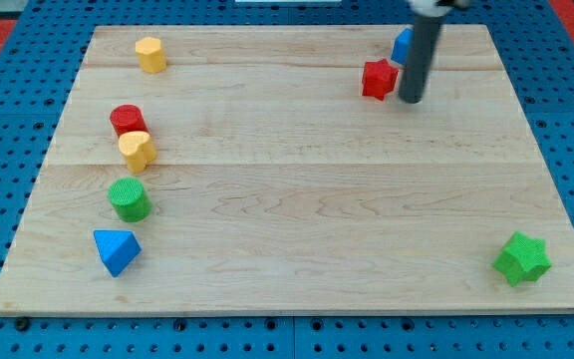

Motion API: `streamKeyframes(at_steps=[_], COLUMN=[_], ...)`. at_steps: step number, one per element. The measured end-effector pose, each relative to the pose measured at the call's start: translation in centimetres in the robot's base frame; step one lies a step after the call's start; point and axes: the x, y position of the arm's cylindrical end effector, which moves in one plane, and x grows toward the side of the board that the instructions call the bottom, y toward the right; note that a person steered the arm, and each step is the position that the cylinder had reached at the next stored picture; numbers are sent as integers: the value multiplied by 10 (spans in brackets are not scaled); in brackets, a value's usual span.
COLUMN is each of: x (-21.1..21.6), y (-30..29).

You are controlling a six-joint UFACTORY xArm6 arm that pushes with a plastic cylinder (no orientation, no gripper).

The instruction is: Slide the red star towards red circle

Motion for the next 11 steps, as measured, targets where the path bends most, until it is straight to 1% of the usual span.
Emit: streamKeyframes(at_steps=[1,2,3,4,5,6,7,8,9,10,11], x=[-6,-17,-19,-22,-64,-60,-26,-18,7,7,8], y=[-16,-96,-102,-52,-39,-120,-240,-193,-233,-277,-294])
